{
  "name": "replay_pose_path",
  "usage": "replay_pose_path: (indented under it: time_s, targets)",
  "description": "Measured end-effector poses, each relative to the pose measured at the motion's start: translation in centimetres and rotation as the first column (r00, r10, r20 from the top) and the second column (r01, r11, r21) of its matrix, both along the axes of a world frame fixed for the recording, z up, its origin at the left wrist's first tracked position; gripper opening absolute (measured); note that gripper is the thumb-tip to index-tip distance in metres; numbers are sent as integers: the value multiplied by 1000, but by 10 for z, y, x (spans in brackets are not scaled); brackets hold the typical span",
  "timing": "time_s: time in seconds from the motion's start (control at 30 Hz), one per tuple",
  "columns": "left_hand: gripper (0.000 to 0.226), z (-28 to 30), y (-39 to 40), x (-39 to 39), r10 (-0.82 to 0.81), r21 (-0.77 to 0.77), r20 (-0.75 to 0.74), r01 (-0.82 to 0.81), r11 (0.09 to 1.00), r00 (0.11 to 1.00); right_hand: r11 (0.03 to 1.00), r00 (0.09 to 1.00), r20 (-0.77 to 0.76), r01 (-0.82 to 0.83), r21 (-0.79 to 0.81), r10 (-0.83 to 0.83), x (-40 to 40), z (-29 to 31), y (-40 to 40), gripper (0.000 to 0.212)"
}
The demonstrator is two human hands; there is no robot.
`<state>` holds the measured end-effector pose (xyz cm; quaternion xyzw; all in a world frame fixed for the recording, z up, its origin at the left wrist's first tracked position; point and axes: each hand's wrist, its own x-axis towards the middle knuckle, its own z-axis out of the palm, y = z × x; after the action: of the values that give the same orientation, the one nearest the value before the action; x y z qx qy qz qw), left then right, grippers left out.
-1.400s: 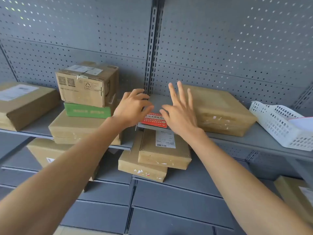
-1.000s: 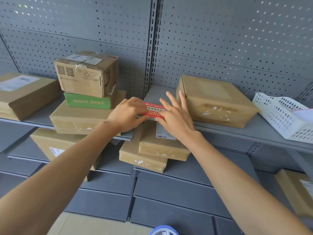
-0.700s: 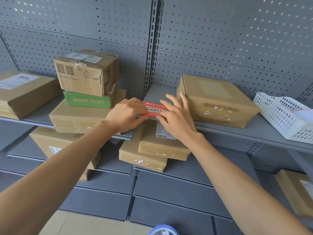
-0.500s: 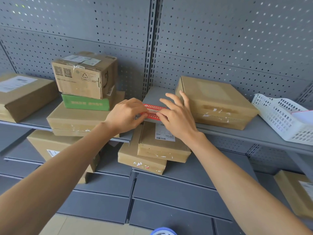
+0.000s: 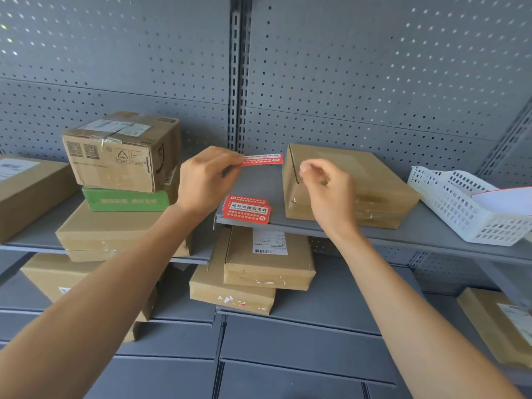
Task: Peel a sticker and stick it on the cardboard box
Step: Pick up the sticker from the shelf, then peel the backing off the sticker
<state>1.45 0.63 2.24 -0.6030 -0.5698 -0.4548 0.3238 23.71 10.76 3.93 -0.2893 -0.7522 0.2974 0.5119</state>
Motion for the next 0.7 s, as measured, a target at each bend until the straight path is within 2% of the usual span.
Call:
replay_pose_path:
  time_s: [0.13,0.23,0.37,0.5,0.7]
  targets:
    - [19,22,13,17,-63,108,-48,68,992,997,958,995,-24,-101,-268,99,15,18,-4,31]
    - [17,33,24,29,-90,128,-125,106,986,988,888,975,-143,-215,-406,170,22,26,-7,32]
    - [17,37,36,42,-98,141,-185,125,982,978,858,947,-259,-290,-423,192,32,35,-9,26]
    - [19,39,46,49,-96,142,-203,126,982,974,862,942,-282,-290,-416,181,46,39,-5,15]
    - [21,38,58,60,-113,141,-231,148,979,966,878,950,-269,-260,-402,157,59,41,-1,14]
